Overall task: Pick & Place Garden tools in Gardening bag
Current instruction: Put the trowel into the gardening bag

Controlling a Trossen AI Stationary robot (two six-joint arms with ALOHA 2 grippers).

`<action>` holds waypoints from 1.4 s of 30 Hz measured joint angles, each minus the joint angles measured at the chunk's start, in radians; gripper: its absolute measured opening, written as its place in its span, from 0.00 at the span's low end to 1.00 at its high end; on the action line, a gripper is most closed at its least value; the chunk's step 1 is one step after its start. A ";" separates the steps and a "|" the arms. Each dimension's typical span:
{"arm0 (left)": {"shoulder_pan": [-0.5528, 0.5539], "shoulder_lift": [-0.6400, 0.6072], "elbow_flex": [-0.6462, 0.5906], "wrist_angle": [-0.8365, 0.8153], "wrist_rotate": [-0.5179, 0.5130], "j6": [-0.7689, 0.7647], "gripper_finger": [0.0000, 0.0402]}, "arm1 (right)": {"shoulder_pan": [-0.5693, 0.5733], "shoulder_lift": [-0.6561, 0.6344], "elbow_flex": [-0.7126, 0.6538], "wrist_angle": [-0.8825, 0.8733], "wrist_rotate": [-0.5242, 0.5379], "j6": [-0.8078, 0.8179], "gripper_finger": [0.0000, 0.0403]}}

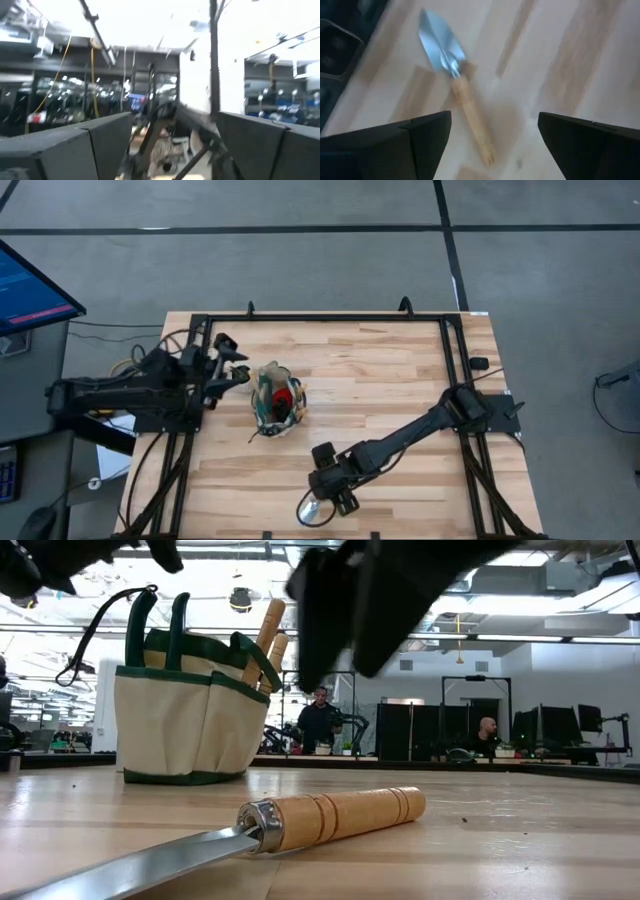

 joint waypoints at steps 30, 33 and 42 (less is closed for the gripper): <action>-0.128 -0.144 0.000 0.080 -0.080 -0.118 0.32 | -0.030 0.150 0.004 0.063 -0.106 0.002 0.13; -0.128 -0.144 0.000 0.082 -0.079 -0.118 0.28 | -0.031 0.142 0.003 0.062 -0.107 0.026 0.14; -0.128 -0.144 0.000 0.083 -0.079 -0.116 0.23 | -0.029 -0.096 -0.001 -0.125 -0.096 0.046 0.14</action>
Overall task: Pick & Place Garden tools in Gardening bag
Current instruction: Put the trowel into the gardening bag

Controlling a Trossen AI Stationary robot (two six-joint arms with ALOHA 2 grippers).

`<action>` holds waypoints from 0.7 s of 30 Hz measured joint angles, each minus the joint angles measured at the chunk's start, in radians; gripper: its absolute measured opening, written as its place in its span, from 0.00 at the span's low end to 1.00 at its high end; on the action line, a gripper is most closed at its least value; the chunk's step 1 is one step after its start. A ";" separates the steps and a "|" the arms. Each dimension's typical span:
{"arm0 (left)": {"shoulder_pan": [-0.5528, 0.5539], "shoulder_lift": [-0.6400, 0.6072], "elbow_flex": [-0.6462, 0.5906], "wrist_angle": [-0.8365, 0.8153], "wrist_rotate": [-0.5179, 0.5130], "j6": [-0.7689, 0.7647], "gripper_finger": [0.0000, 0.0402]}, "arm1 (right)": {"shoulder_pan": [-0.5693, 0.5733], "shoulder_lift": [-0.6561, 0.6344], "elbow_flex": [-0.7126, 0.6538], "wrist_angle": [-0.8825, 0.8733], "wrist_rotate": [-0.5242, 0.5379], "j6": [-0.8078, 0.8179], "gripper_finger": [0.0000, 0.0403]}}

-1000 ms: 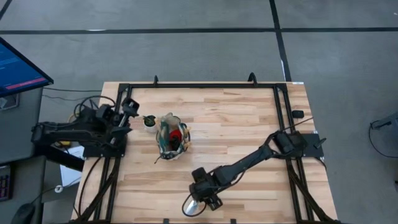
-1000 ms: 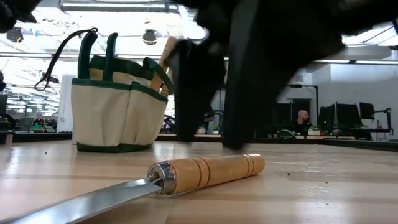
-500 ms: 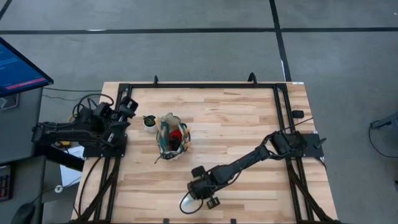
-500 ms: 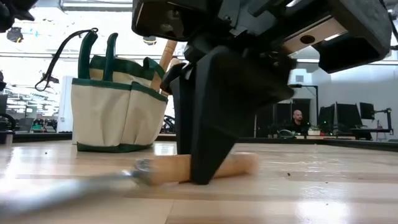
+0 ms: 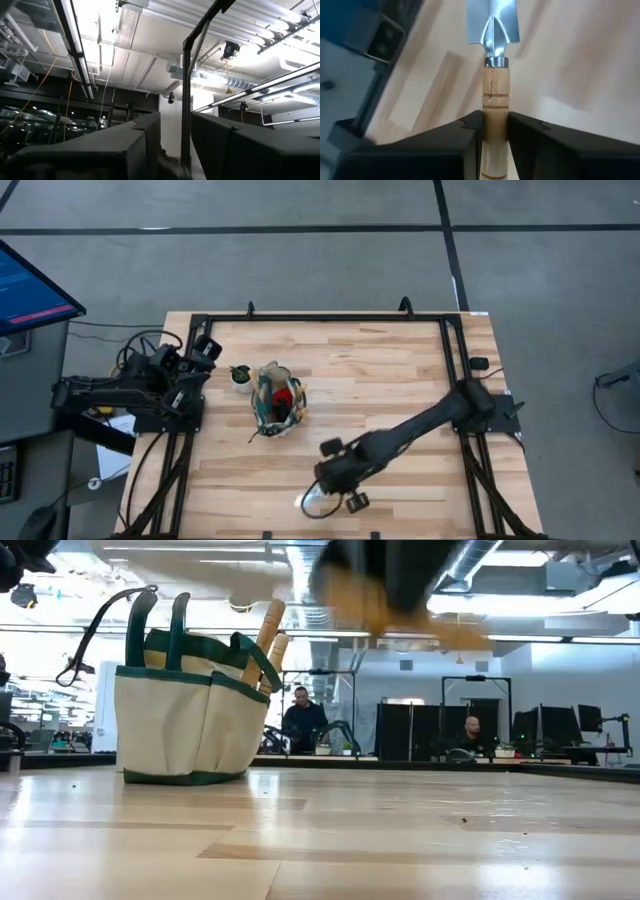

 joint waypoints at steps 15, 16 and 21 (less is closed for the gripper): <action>0.000 0.000 -0.001 -0.003 0.000 0.010 0.23 | -0.393 -0.432 0.003 -0.015 0.390 -0.388 0.14; 0.000 0.000 -0.001 -0.003 0.000 0.010 0.23 | -0.436 -0.425 0.003 -0.013 0.389 -0.442 0.14; 0.000 0.000 -0.001 -0.004 0.001 0.006 0.23 | -0.607 -0.332 0.019 0.002 0.428 -0.691 0.14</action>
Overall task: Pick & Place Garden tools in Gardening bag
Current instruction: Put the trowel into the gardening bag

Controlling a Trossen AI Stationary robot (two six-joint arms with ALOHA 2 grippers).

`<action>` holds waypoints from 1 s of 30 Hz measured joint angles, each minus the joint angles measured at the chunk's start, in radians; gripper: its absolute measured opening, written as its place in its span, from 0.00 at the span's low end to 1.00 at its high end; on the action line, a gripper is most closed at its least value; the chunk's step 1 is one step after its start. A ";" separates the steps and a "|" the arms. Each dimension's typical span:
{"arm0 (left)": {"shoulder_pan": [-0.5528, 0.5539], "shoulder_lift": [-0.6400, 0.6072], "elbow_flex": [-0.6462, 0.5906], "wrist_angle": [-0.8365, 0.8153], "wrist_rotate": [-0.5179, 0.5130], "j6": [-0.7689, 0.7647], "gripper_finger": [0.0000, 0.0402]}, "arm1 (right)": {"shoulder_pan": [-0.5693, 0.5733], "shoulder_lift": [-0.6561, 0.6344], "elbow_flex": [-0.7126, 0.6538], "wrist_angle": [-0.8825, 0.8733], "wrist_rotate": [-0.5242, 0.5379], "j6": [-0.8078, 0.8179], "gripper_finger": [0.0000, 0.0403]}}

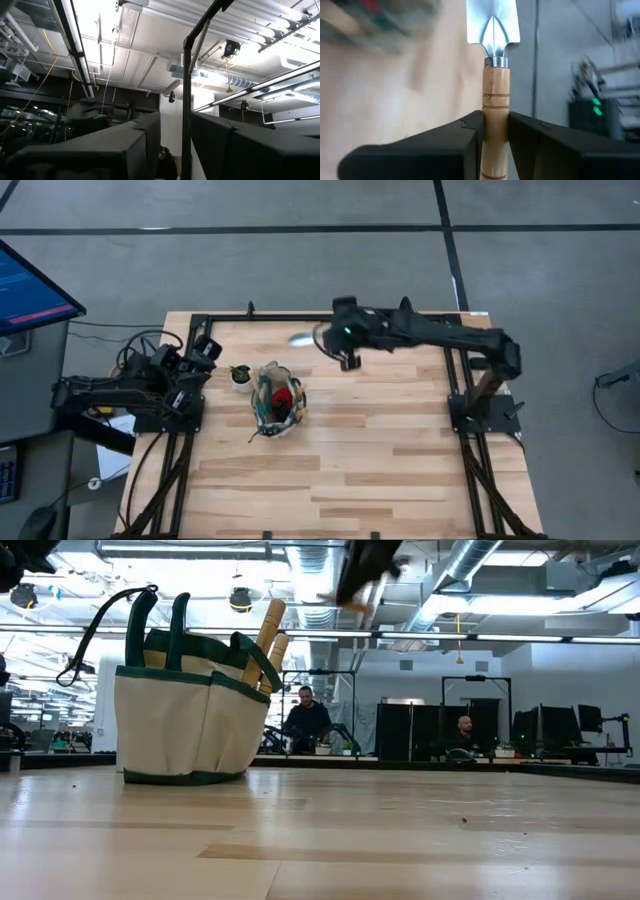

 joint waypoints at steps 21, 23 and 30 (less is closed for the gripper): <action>0.000 0.001 0.000 -0.009 0.001 -0.040 0.23 | -0.026 0.508 0.497 -0.314 0.197 -0.151 0.14; 0.000 0.002 0.000 -0.010 0.001 -0.041 0.23 | -0.008 0.526 0.512 -0.332 0.197 -0.152 0.14; 0.000 0.002 0.000 -0.017 0.006 -0.060 0.23 | 0.040 0.575 0.564 -0.308 0.199 -0.162 0.14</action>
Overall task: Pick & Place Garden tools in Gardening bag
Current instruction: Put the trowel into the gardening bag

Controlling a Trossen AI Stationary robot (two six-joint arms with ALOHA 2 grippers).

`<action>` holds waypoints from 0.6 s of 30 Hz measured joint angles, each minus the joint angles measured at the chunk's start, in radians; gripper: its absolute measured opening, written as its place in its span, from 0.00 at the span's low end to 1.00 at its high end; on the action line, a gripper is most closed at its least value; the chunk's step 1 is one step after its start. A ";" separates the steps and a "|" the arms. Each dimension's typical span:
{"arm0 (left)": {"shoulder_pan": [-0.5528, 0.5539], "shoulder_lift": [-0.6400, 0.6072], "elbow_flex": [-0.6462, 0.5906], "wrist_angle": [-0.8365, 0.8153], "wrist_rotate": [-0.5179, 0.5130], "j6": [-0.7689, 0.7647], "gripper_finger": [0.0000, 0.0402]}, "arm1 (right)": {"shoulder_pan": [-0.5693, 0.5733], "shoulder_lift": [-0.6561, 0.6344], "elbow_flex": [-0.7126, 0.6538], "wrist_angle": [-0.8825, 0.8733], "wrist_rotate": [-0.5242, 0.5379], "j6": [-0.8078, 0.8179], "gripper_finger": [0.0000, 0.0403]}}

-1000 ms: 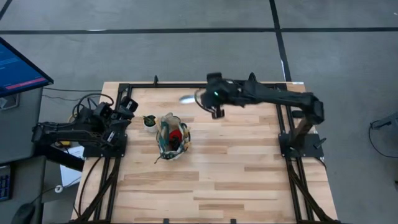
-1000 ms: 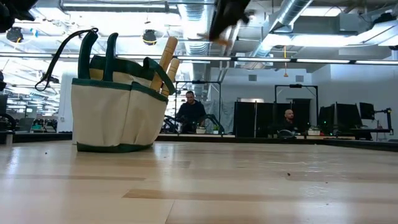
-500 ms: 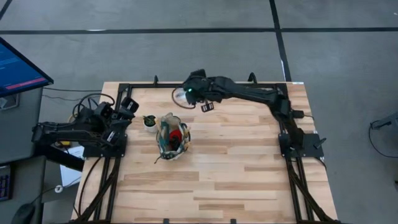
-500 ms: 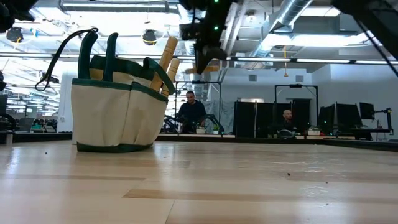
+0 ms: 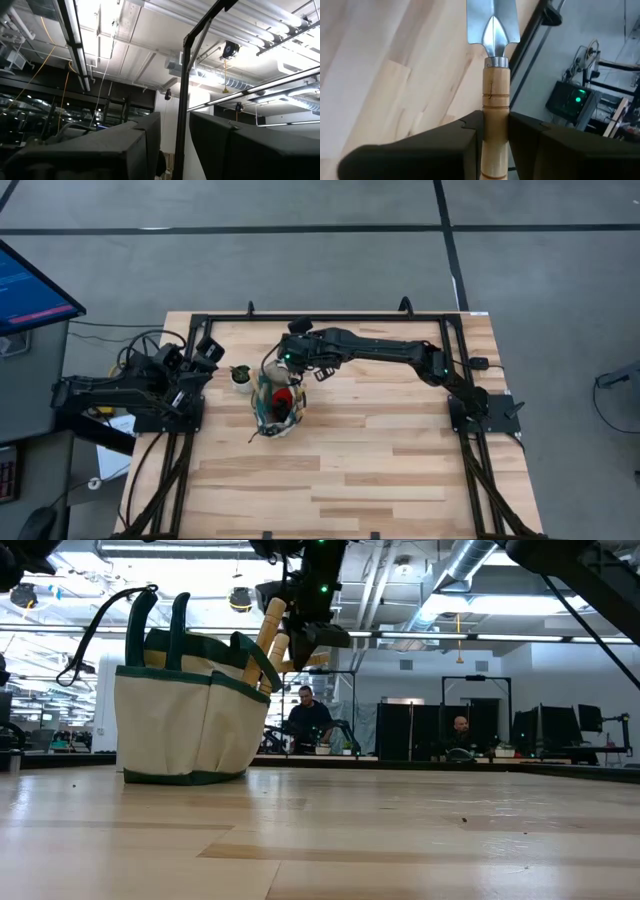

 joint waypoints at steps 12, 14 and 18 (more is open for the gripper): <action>0.000 0.000 0.000 0.000 -0.001 -0.007 0.23 | 0.007 0.045 0.005 0.021 0.007 -0.016 0.14; 0.000 0.008 0.000 0.001 -0.001 -0.007 0.23 | 0.007 0.045 0.005 0.012 0.018 -0.023 0.14; 0.000 0.035 0.000 -0.032 -0.002 -0.007 0.23 | 0.008 0.042 0.005 -0.031 0.023 -0.031 0.14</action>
